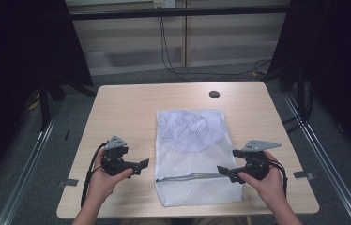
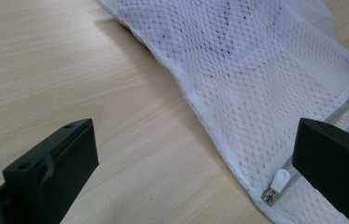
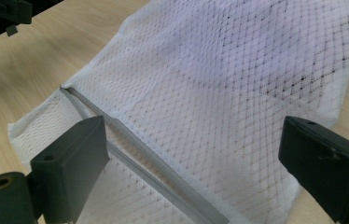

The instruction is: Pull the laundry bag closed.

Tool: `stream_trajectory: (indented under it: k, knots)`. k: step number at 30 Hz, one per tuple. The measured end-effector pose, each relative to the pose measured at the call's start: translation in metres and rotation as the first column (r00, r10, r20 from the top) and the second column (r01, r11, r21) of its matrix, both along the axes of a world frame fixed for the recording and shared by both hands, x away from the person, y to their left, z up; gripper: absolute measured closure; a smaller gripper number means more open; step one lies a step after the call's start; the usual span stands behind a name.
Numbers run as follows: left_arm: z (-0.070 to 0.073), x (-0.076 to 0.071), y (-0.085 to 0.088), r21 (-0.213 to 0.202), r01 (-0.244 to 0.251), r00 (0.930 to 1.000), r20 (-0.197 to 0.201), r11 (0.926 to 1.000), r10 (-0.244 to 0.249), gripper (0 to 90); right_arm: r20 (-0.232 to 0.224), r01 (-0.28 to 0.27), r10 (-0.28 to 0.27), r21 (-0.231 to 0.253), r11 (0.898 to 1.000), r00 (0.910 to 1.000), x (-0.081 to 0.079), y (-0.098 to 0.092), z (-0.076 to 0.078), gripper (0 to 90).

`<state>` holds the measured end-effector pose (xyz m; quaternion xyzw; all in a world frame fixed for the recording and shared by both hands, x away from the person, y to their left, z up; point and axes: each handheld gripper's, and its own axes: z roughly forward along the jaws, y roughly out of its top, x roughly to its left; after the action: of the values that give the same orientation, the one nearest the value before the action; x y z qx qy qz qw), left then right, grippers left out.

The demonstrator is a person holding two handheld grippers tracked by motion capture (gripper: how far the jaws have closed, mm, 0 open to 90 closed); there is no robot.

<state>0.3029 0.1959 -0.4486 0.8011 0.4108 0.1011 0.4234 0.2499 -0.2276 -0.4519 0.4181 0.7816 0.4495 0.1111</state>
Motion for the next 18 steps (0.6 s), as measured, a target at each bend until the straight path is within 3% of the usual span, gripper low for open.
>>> stream_trajectory:
  k: [15,18]
  knots:
    - [0.0,0.0,-0.004,-0.012,0.017,0.9997,-0.017,0.9998,-0.017,0.0,-0.021,-0.022,0.022,0.004,1.0,0.9995,0.0,0.015,-0.002,9.5]
    - [-0.002,0.0,-0.004,-0.006,0.023,0.9993,-0.028,0.9997,-0.023,0.0,-0.024,-0.05,0.05,-0.002,0.999,0.9985,0.001,0.023,-0.001,10.5]
